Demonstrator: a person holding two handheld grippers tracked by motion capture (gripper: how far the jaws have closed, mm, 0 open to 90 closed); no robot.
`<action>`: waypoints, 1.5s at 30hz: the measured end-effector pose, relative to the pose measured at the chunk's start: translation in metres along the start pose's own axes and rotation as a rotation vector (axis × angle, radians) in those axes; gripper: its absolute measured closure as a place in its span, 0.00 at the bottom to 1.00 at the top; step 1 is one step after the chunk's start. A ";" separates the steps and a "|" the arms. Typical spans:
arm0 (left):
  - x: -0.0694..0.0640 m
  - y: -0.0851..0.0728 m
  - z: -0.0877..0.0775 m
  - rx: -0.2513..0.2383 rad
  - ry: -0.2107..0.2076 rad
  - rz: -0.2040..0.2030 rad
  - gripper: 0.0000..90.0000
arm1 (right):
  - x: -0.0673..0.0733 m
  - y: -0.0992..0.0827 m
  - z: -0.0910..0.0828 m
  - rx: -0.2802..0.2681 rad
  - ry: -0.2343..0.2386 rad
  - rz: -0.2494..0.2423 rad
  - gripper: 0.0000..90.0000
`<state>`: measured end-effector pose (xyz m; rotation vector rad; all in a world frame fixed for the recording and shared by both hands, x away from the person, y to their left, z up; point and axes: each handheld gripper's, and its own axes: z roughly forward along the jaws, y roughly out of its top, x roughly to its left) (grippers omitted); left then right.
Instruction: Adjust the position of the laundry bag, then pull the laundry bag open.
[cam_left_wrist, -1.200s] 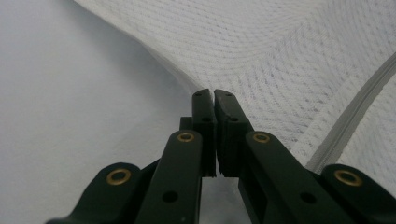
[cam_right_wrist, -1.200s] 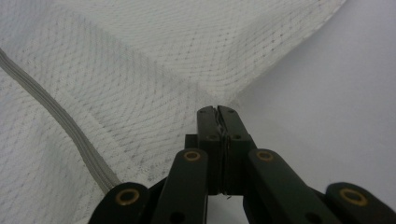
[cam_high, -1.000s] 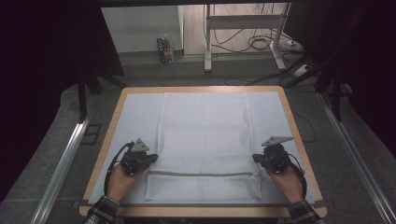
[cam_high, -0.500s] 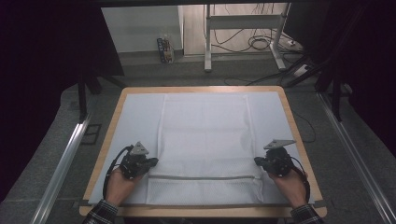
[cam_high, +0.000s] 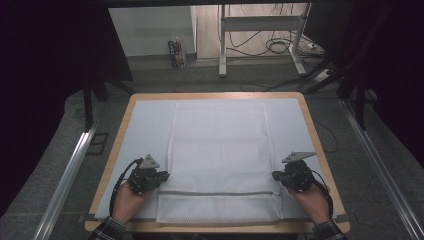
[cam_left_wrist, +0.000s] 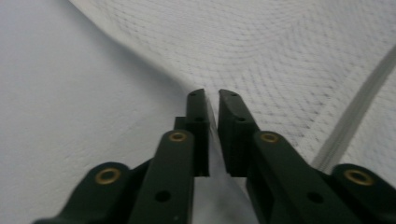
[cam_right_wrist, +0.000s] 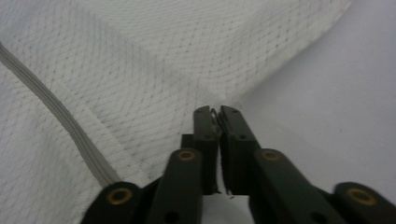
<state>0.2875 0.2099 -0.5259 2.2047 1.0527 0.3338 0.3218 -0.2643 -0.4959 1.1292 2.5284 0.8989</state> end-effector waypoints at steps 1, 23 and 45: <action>0.001 0.000 0.000 -0.002 0.009 -0.003 0.85 | 0.000 0.000 0.001 0.000 0.003 -0.002 0.84; 0.004 0.000 0.002 -0.102 0.049 -0.018 0.19 | -0.001 -0.001 0.003 -0.039 -0.025 -0.008 0.32; -0.011 0.009 0.001 -0.117 -0.020 0.040 0.12 | 0.019 -0.025 -0.037 -0.093 -0.023 0.010 0.51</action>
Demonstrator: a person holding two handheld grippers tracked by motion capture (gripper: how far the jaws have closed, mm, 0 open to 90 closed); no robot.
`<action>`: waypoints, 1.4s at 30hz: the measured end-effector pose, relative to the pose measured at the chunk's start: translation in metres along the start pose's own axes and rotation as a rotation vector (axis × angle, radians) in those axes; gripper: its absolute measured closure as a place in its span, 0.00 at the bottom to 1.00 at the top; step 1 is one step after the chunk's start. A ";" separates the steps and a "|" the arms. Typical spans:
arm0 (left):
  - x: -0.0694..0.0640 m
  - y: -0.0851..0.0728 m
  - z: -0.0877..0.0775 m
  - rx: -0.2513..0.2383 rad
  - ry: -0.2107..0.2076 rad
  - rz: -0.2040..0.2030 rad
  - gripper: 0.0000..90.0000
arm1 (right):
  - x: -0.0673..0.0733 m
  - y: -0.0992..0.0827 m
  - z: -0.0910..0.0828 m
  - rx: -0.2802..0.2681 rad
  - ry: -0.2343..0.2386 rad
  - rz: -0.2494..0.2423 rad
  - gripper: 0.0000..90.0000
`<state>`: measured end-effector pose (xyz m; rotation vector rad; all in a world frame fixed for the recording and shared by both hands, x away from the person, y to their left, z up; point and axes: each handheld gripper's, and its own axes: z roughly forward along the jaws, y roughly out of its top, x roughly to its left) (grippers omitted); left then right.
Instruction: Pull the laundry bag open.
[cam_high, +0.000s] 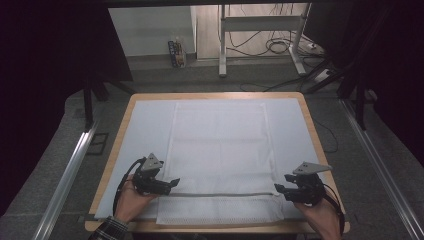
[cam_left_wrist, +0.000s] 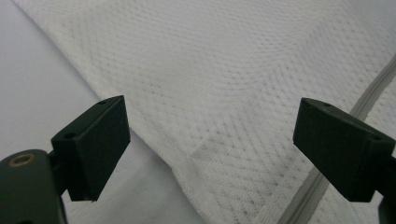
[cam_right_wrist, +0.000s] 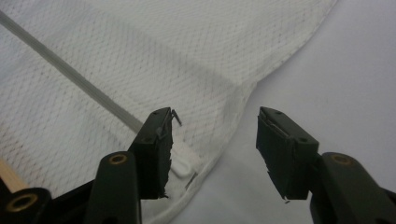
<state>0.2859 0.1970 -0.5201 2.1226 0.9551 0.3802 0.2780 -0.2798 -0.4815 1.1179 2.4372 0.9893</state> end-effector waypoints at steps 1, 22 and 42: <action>0.000 0.001 0.000 -0.005 -0.007 -0.002 0.11 | 0.000 -0.001 -0.001 0.004 0.000 -0.001 0.52; -0.042 0.031 0.022 -0.061 -0.207 0.061 0.13 | 0.011 -0.026 -0.004 0.077 0.072 0.032 0.61; -0.118 0.050 0.059 -0.043 -0.367 0.205 0.17 | 0.013 -0.022 0.002 0.146 0.079 0.032 0.97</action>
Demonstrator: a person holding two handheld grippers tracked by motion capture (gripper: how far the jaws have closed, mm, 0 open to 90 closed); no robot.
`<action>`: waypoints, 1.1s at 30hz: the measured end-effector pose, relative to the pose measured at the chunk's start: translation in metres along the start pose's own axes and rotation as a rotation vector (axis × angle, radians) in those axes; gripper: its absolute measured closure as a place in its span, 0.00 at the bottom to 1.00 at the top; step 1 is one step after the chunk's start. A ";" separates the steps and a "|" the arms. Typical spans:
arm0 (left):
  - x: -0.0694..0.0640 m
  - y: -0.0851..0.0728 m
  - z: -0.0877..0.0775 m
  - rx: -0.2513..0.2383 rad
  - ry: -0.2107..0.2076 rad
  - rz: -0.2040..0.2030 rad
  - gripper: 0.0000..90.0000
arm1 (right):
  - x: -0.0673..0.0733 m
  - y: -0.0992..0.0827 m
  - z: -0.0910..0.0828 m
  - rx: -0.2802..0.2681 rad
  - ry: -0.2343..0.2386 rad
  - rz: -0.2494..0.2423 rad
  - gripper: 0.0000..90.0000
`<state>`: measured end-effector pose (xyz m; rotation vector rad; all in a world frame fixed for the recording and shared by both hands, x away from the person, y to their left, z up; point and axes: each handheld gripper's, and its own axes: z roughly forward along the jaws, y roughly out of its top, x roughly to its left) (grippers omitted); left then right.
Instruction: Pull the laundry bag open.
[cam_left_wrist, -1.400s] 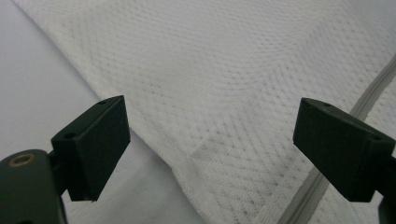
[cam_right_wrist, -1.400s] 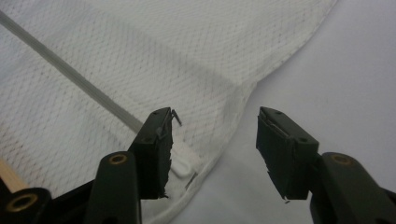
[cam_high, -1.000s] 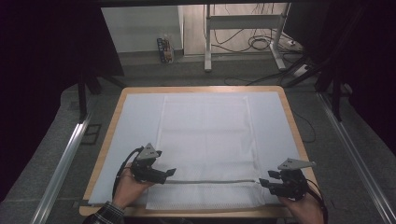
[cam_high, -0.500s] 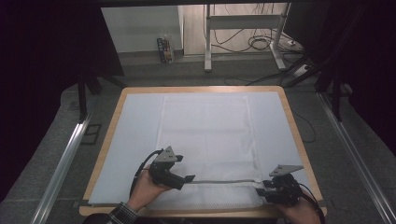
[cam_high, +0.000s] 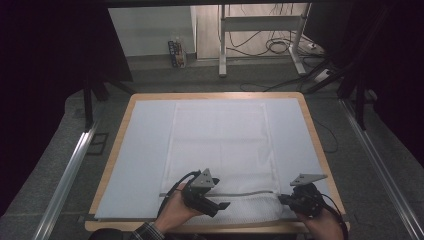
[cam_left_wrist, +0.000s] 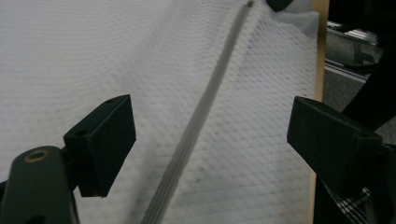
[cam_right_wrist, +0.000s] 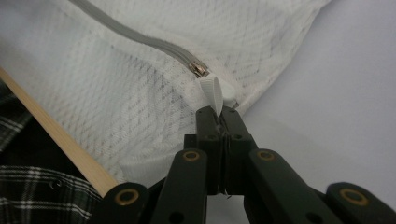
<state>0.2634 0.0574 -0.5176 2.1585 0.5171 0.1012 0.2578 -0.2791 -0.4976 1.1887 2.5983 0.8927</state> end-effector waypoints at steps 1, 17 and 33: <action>-0.003 0.001 0.002 -0.003 -0.010 0.002 0.18 | 0.000 0.002 -0.003 -0.013 0.006 0.006 0.97; -0.043 0.021 0.042 0.054 -0.102 0.105 0.22 | 0.002 0.026 -0.021 -0.104 0.068 0.066 0.97; -0.039 0.033 0.052 0.050 0.026 0.022 0.94 | 0.005 0.040 -0.024 -0.141 0.073 0.058 0.88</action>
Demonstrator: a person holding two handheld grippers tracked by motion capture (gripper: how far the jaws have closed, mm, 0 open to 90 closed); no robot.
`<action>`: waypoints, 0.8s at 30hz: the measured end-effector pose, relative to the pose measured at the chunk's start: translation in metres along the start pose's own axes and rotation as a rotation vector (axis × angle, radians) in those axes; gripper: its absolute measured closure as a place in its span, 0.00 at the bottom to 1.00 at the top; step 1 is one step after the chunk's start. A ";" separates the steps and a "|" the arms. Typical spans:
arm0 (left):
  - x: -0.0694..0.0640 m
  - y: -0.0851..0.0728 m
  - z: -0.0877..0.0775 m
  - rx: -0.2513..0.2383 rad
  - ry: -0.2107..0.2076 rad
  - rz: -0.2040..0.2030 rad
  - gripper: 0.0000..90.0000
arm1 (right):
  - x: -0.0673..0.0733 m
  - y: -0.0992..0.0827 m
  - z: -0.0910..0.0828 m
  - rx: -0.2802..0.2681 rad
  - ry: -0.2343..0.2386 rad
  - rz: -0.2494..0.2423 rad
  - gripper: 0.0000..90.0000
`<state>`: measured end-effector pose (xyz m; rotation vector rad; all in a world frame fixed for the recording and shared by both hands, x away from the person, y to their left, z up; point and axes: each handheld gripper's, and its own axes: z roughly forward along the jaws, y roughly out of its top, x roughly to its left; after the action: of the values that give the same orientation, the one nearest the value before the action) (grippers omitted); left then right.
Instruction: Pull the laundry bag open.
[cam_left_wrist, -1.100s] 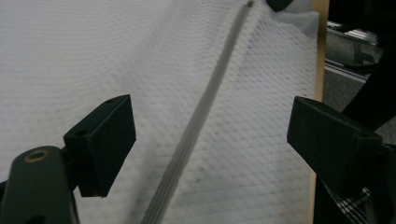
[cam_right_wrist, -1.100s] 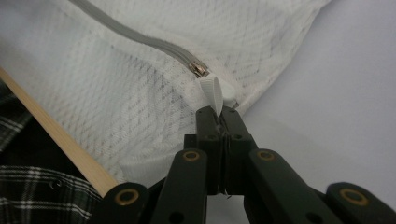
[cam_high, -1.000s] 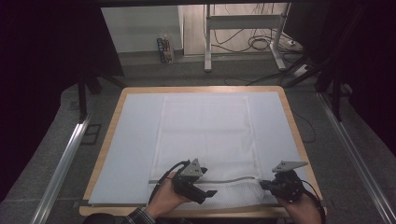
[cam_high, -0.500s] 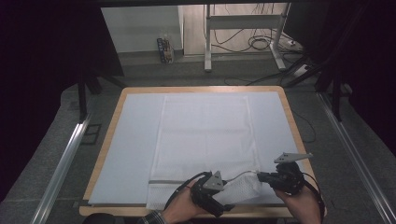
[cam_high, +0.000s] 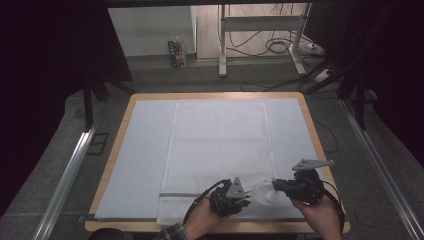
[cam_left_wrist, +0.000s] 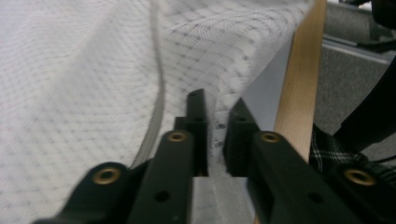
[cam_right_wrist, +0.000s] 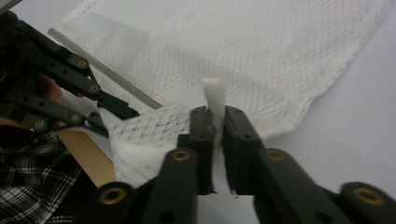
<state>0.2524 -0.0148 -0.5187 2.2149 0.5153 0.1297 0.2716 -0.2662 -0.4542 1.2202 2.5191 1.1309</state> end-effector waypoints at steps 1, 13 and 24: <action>0.002 0.000 -0.001 0.009 -0.001 0.004 0.96 | -0.001 -0.002 -0.001 -0.001 0.002 0.009 0.82; 0.011 -0.002 -0.004 -0.002 -0.027 -0.035 0.96 | -0.004 -0.037 -0.016 0.066 0.184 0.148 0.29; 0.007 -0.003 -0.003 0.003 -0.022 -0.016 0.96 | 0.000 -0.042 0.013 0.101 0.326 0.238 0.17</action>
<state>0.2574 -0.0081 -0.5193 2.2126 0.5208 0.0960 0.2509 -0.2754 -0.4919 1.5051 2.7495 1.3709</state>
